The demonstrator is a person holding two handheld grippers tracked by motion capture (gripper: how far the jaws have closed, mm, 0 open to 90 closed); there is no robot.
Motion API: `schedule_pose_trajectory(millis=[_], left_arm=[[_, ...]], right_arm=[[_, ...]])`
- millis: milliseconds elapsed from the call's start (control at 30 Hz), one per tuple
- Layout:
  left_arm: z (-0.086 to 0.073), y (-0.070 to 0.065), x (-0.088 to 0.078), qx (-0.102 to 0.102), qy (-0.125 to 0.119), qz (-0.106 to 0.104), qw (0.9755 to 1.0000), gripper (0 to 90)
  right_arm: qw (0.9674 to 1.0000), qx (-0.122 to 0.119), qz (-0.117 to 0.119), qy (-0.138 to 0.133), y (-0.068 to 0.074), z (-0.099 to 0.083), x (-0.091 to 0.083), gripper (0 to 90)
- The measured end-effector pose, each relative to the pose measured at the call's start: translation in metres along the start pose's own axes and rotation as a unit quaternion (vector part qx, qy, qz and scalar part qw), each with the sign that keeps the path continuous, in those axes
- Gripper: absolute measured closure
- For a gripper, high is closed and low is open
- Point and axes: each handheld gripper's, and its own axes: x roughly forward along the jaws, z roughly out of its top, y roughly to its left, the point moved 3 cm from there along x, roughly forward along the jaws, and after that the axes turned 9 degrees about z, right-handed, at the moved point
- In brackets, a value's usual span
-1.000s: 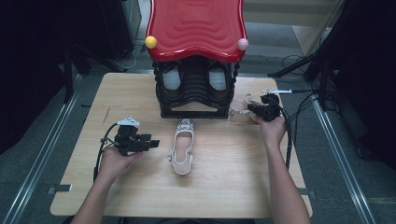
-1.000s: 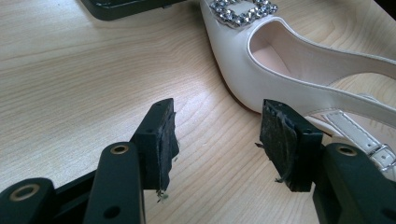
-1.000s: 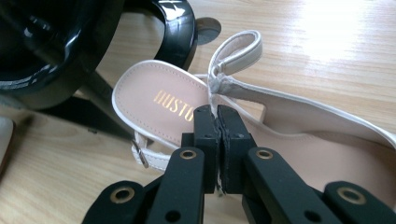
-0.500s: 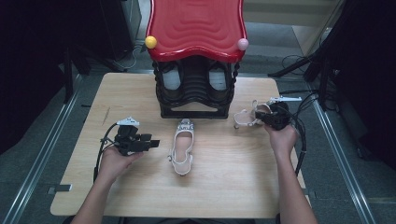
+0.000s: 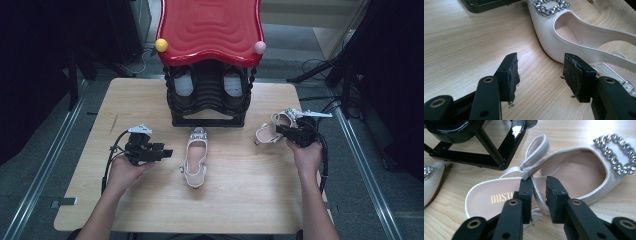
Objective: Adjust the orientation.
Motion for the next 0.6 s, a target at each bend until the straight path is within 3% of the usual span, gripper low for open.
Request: schedule_pose_trajectory(millis=[233, 467, 600], left_arm=[[0.0, -0.001, 0.0, 0.001, 0.001, 0.002, 1.0, 46.0], [0.0, -0.001, -0.001, 0.001, 0.0, 0.0, 1.0, 46.0], [0.0, 0.0, -0.001, 0.001, 0.0, 0.002, 1.0, 46.1]], right_arm=[[0.9997, -0.005, 0.01, -0.023, 0.018, 0.013, -0.009, 71.5], [0.9988, -0.032, 0.035, -0.011, 0.047, 0.019, 0.002, 89.2], [0.9984, -0.032, 0.047, 0.003, 0.057, 0.018, 0.017, 90.0]])
